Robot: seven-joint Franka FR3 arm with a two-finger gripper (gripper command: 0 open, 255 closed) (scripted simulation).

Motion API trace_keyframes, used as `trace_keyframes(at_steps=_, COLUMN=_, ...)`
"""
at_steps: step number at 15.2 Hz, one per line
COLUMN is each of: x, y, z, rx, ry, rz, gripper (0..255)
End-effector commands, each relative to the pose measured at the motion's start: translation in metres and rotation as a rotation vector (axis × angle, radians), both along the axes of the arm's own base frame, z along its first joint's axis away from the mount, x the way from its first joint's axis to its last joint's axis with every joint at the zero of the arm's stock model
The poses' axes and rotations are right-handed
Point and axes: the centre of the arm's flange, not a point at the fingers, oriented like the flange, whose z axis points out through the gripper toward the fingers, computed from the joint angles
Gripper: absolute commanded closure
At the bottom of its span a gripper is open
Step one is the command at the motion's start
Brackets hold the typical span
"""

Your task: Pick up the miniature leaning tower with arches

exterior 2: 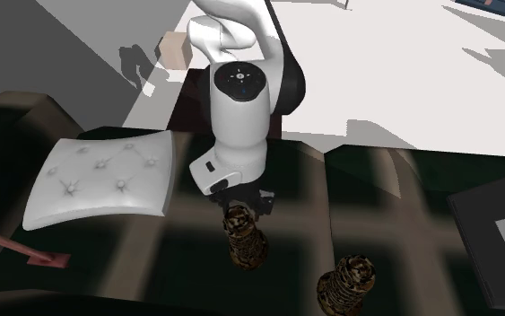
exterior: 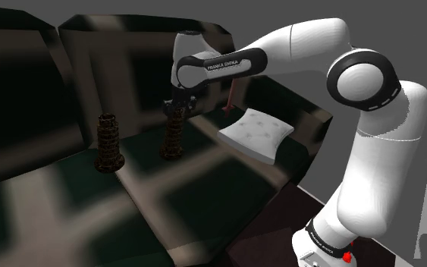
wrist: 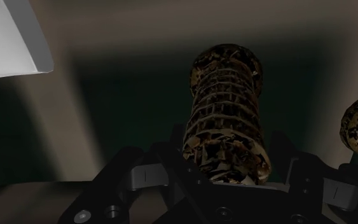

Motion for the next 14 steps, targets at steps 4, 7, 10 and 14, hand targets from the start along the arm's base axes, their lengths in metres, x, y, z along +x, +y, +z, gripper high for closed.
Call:
trace_keyframes(at_steps=4, x=0.001, y=0.000, z=0.025, rx=0.000, ry=-0.001, rz=0.000, gripper=255)
trace_keyframes(at_steps=7, x=0.001, y=0.000, z=0.041, rx=0.000, ry=-0.001, rz=0.000, gripper=255)
trace_keyframes(at_steps=10, x=0.001, y=0.000, z=0.057, rx=0.000, ry=-0.001, rz=0.000, gripper=255)
trace_keyframes(at_steps=14, x=0.001, y=0.000, z=0.074, rx=0.000, ry=-0.001, rz=0.000, gripper=255)
